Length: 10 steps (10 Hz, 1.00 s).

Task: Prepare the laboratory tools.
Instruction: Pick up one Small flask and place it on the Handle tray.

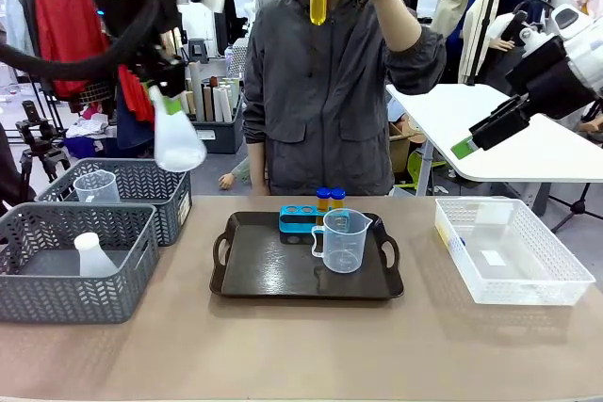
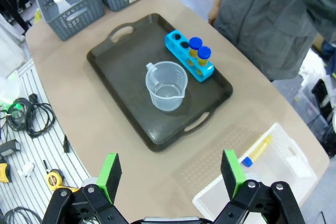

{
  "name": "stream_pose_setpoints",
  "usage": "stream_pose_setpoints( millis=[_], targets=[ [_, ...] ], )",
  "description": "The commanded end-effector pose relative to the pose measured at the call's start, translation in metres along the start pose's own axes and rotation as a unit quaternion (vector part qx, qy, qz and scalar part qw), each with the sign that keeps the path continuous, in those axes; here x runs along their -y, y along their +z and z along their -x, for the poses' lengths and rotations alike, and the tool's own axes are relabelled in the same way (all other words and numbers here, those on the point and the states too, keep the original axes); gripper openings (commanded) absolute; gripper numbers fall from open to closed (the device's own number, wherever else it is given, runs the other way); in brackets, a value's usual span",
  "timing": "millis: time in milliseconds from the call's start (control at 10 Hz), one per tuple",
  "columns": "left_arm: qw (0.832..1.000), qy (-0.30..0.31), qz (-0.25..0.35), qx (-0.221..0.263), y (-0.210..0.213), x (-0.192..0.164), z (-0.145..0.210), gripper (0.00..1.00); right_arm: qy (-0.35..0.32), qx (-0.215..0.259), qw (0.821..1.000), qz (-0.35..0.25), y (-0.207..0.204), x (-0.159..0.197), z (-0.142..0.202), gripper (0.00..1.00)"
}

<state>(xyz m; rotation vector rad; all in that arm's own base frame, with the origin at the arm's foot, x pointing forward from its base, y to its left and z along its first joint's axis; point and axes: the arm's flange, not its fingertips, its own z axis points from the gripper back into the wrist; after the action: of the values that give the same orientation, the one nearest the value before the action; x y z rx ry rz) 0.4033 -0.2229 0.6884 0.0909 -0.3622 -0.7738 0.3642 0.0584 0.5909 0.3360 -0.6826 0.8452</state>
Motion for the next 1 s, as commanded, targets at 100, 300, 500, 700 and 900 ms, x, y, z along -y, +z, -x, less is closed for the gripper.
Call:
stream_pose_setpoints(
  millis=[100,300,500,700,900],
  targets=[
    [0.998,-0.052,0.011,0.025,-0.03,0.014,-0.038,0.0,-0.003,0.009,1.0,-0.009,0.0,0.001,-0.001,1.0],
    [0.996,-0.083,0.013,0.039,-0.063,0.03,-0.059,0.0,-0.003,0.009,1.0,-0.009,0.0,0.001,-0.001,1.0],
    [0.994,-0.096,0.019,0.042,-0.092,0.043,-0.072,0.0,-0.003,0.009,1.0,-0.009,0.0,0.001,-0.001,1.0],
    [0.994,-0.102,0.036,0.036,-0.11,0.047,-0.077,0.0,-0.003,0.009,1.0,-0.009,0.0,0.001,-0.001,1.0],
    [0.993,-0.1,0.045,0.033,-0.116,0.05,-0.079,0.0,-0.003,0.009,1.0,-0.009,0.0,0.001,-0.001,1.0]
  ],
)
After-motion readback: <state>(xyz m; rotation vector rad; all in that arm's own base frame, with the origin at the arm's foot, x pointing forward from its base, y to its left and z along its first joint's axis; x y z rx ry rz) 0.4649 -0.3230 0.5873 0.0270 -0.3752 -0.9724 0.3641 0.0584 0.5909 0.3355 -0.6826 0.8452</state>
